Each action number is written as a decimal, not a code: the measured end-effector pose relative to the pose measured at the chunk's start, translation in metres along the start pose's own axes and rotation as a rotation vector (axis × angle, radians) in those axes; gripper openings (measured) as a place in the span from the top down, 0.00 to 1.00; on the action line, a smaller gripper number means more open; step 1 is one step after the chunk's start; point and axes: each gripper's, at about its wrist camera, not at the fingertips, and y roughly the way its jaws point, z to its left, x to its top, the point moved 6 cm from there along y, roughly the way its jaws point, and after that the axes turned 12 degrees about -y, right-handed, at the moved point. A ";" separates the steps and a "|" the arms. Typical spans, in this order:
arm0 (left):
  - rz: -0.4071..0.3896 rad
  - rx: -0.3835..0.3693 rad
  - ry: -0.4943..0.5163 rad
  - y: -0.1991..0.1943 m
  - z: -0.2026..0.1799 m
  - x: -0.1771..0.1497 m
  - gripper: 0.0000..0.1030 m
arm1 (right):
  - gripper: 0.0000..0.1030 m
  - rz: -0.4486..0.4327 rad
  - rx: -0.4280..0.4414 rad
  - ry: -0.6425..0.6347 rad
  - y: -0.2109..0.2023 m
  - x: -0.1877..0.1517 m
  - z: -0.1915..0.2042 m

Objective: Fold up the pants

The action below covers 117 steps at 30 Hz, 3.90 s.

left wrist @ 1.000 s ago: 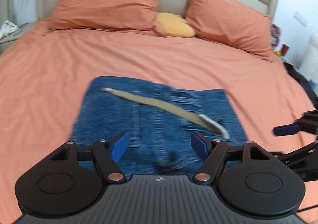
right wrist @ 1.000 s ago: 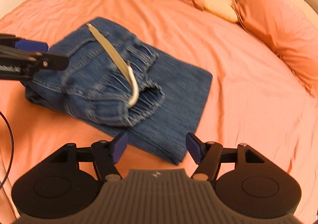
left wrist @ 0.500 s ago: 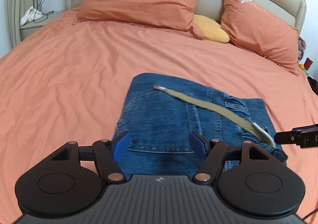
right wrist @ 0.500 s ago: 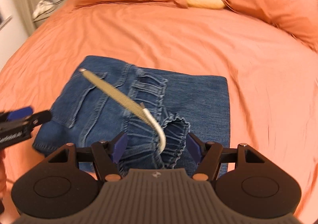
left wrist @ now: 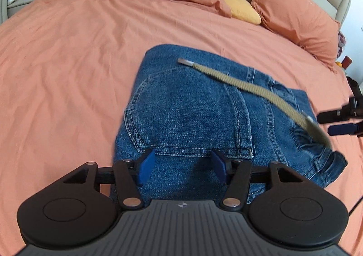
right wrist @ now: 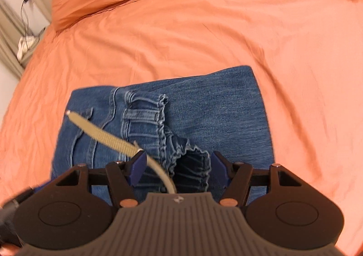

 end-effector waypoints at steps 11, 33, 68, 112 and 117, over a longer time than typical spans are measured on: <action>-0.004 -0.013 0.020 -0.009 -0.005 0.007 0.35 | 0.49 -0.013 0.050 -0.029 0.040 0.024 0.026; -0.065 -0.136 0.177 -0.061 -0.079 0.034 0.35 | 1.00 -0.115 0.197 -0.145 -0.049 -0.006 0.052; 0.142 0.053 0.321 0.066 -0.206 0.031 0.24 | 0.73 -0.078 0.245 0.053 0.006 -0.037 -0.035; 0.305 -0.297 0.369 0.054 -0.230 0.039 0.68 | 1.00 -0.181 0.246 0.062 0.020 0.043 -0.062; 0.363 -0.264 0.344 0.098 -0.230 0.031 0.66 | 1.00 -0.148 0.279 0.069 0.036 0.039 -0.080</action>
